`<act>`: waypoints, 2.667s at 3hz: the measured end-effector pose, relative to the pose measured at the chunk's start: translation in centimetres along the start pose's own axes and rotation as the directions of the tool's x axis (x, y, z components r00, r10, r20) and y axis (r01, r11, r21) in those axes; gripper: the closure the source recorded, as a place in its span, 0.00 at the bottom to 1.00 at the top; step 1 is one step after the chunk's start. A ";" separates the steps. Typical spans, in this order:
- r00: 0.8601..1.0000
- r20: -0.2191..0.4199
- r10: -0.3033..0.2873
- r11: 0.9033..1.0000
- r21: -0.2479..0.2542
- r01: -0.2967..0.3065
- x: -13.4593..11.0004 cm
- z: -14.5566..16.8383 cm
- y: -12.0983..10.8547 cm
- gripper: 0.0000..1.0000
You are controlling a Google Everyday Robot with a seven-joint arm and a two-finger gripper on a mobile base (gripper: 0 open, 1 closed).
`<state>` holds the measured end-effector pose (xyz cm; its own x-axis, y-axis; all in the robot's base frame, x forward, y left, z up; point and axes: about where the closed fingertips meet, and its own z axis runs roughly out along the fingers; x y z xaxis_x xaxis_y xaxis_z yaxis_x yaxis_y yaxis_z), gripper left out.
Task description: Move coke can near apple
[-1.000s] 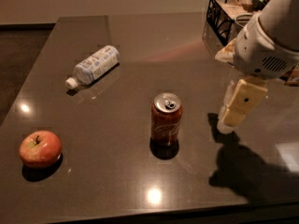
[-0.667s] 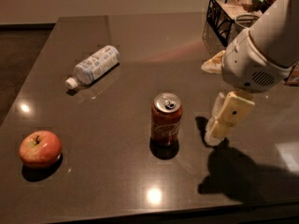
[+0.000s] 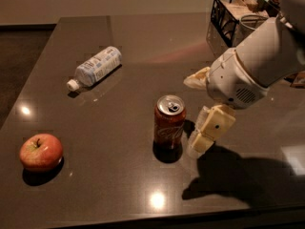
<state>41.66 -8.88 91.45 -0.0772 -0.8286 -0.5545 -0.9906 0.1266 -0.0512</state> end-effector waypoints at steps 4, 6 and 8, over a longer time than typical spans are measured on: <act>0.986 0.164 -0.003 0.993 -0.119 0.023 -3.6 2.4 0.5 0.60; 0.979 0.200 -0.031 0.988 -0.141 0.060 -8.8 3.2 -0.6 1.00; 0.973 0.223 -0.064 0.975 -0.192 0.108 -13.1 6.6 0.6 1.00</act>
Offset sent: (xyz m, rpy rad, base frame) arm 0.0065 0.0286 -0.0120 0.1715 0.0730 0.0539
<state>42.86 5.59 93.19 0.0132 -0.6926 -0.7212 -0.9963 -0.0707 0.0497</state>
